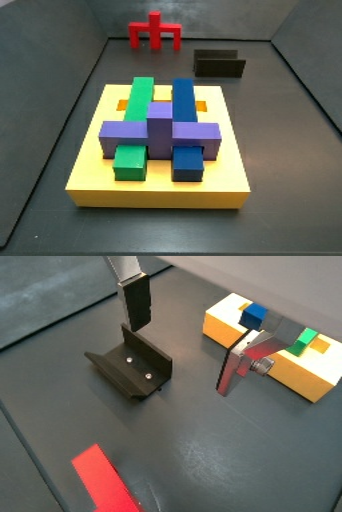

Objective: Pick up the red object. Move up. Move to above the board. Insert the red object.
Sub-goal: Pick up the red object.

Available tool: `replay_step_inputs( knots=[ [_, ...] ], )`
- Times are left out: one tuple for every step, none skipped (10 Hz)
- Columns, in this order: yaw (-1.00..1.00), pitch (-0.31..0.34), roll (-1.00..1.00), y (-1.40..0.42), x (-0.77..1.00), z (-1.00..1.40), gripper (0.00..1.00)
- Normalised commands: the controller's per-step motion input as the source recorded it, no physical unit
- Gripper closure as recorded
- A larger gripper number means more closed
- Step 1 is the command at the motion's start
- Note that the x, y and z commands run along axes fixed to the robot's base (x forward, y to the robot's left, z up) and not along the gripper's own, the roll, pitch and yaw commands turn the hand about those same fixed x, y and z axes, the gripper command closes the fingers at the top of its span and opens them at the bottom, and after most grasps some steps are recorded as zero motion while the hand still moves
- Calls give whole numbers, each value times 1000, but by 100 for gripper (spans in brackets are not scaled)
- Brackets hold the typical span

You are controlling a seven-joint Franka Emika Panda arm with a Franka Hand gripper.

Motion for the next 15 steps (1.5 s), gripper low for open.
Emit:
replay_step_inputs(
  knots=[
    [0, 0, 0, 29, 0, 0, 0],
    [0, 0, 0, 471, -146, -120, 0],
    [0, 1, 0, 703, -174, -114, 0],
    [-29, 66, 0, 806, -74, -169, 0],
    [-26, 20, 0, 843, -111, -291, 0],
    [-26, -33, -93, 706, 0, -820, 0],
    [-57, -96, -44, 589, -71, -891, 0],
    [-57, -154, -11, 551, -283, -851, 0],
    [0, -187, -27, 426, -283, -580, 0],
    [0, -166, 4, 266, -346, -534, 0],
    [0, -227, 0, 240, -434, -620, 0],
    [0, -229, 0, 237, -343, -509, 0],
    [-29, -124, -56, 309, -69, -269, 0],
    [-46, -123, -174, 317, 11, -131, 0],
    [-29, -239, -251, 171, 57, -163, 0]
  ],
)
